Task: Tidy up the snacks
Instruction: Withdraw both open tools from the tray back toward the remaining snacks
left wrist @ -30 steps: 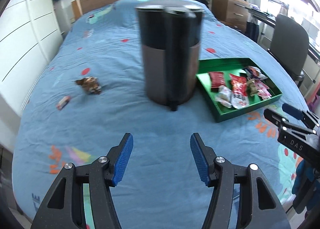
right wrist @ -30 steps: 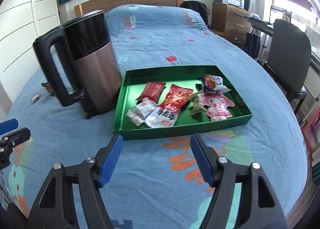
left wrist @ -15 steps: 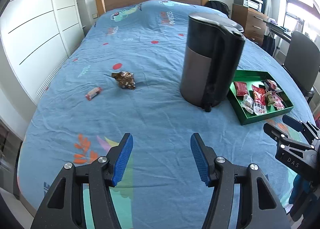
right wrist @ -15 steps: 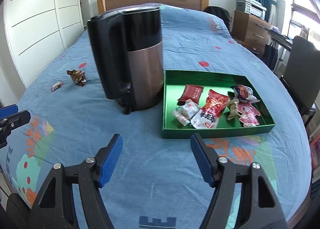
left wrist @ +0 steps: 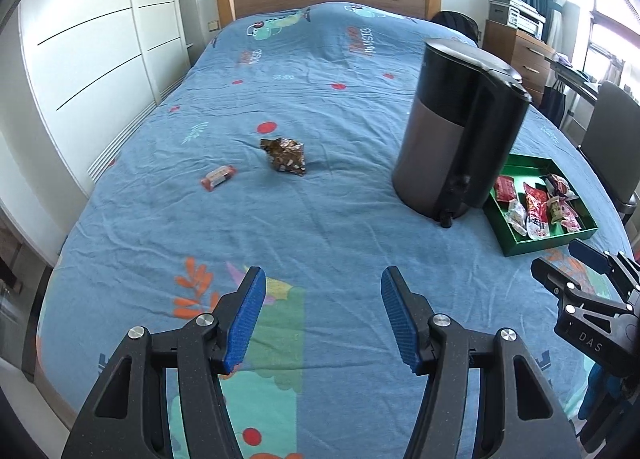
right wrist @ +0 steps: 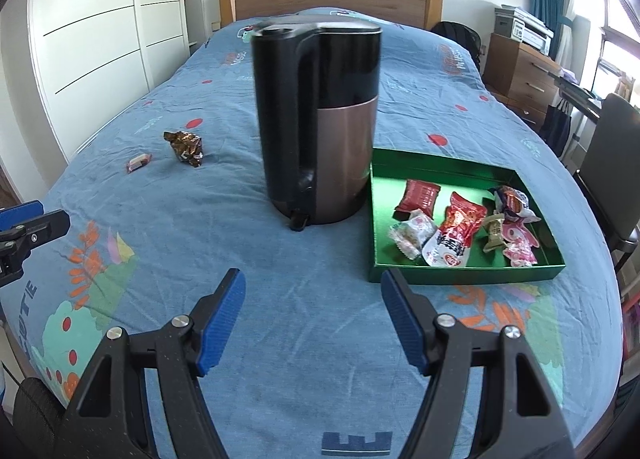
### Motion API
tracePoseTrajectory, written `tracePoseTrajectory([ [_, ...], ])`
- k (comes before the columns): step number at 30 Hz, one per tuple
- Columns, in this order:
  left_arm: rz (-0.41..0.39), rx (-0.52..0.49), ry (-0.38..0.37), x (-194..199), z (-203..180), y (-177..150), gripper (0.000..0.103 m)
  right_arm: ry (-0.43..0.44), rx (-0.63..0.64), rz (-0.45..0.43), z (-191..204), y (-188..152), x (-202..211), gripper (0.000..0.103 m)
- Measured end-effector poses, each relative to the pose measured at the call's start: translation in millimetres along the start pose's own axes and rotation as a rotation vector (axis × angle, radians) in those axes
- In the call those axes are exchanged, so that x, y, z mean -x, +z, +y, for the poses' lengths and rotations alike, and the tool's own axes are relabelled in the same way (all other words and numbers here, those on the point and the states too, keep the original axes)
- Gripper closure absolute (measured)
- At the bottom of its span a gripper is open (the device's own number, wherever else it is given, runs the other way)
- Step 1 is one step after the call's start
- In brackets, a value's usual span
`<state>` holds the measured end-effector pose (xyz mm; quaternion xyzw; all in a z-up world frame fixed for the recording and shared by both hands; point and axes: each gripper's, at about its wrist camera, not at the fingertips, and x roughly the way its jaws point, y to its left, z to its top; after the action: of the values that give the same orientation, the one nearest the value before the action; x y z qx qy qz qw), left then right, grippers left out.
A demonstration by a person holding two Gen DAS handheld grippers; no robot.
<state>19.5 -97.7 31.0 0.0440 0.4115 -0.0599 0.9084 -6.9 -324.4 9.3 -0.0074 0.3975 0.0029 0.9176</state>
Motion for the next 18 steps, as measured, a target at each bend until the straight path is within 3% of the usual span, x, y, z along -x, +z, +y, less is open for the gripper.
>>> tracePoseTrajectory([
  [18,0.016,0.088,0.050,-6.9,54.9,-12.9,0.049,0.057,0.083,0.015,59.5,4.0,-4.8,0.000],
])
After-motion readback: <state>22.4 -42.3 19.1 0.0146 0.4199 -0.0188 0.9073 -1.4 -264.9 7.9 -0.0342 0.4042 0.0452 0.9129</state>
